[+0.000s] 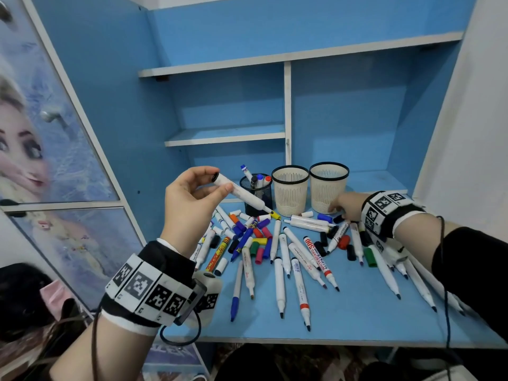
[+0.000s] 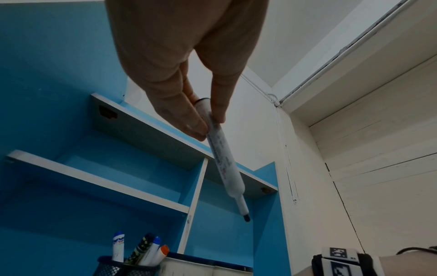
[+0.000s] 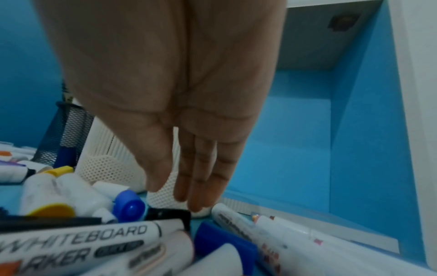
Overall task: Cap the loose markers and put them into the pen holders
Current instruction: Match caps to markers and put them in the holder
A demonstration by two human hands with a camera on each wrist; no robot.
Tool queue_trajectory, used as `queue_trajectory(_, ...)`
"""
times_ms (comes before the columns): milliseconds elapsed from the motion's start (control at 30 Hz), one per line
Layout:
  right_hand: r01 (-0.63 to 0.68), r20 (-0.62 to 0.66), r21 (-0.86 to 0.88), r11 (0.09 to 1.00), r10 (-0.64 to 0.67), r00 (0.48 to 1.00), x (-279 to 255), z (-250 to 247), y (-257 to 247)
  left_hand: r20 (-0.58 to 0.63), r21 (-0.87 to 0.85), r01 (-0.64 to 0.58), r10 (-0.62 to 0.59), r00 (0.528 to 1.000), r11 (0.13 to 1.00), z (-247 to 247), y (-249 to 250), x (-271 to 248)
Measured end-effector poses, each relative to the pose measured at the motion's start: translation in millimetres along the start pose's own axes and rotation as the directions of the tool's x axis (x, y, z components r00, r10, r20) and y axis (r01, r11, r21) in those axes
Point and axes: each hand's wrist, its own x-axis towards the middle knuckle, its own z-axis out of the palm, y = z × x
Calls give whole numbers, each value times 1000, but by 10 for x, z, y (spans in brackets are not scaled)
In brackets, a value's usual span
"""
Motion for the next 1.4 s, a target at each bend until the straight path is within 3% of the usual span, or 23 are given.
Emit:
queue_trajectory(267,-27,69,-4,1000,27,997,-13,-13,1,14,3,5,-5,1000,1000,71,60,-51)
queue_trajectory(767,191,-148,287,939,-154,977,-172,-132,11,19,-11,20,-20,1000,1000,112,11,-83)
queue_trajectory(967,186,-62,216,958,-177,982,-380,-89,40,46,-29,24,-23,999,999,232,-13,-145)
queue_trajectory(1133,157,-97,158,975,-143,985,-506,-22,197,63,-38,17,-14,998,999,296,16,-192)
queue_trajectory(1233,129,-48,125,984,-124,991,-584,10,269,68,-52,7,-3,998,999,352,44,-221)
queue_trajectory(1400,215,-41,114,970,-212,976,-689,79,201,103,-81,7,2,995,997,463,83,-284)
